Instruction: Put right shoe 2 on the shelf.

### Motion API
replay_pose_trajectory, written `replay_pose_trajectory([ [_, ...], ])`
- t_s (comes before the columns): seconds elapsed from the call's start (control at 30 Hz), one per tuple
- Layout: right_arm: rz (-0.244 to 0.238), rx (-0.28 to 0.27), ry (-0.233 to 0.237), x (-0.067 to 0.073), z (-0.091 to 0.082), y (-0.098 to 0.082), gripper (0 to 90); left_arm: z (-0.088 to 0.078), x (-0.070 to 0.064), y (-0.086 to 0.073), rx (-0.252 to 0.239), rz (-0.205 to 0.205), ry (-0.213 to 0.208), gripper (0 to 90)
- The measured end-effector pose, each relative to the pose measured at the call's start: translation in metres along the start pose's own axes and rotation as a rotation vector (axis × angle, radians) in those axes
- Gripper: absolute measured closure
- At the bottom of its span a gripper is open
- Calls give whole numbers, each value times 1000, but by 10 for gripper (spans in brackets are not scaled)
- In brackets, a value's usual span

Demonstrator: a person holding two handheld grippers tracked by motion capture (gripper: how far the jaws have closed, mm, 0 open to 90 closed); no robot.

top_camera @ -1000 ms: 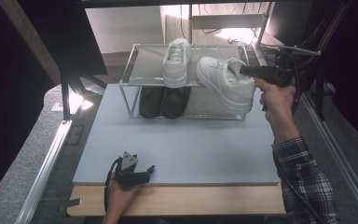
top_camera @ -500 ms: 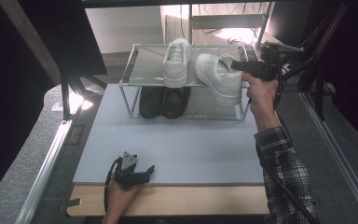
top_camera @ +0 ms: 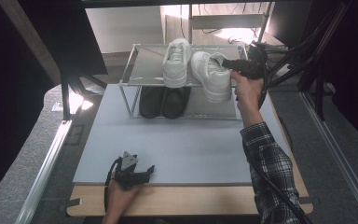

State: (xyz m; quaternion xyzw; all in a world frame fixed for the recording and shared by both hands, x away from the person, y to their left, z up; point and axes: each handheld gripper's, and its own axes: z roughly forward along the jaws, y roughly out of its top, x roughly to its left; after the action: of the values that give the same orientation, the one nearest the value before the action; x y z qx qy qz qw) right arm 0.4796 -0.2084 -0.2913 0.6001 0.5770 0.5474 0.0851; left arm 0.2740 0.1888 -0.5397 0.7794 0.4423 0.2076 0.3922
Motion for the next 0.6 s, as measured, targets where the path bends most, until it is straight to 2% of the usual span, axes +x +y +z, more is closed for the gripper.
replay_pose_trajectory([
  [0.1,-24,-7,11,0,3,-1,780,0,0,0,0,0,0,150],
  [0.23,-21,13,44,-1,1,0,689,0,0,0,0,0,0,150],
  [0.3,-49,21,44,-1,0,1,644,0,0,0,0,0,0,150],
  [0.37,-55,26,46,0,-2,3,602,0,0,0,0,0,0,150],
  [0.47,-73,29,61,0,-7,5,563,0,0,0,0,0,0,150],
  [0.6,-68,34,88,-1,-17,6,530,0,0,0,0,0,0,150],
])
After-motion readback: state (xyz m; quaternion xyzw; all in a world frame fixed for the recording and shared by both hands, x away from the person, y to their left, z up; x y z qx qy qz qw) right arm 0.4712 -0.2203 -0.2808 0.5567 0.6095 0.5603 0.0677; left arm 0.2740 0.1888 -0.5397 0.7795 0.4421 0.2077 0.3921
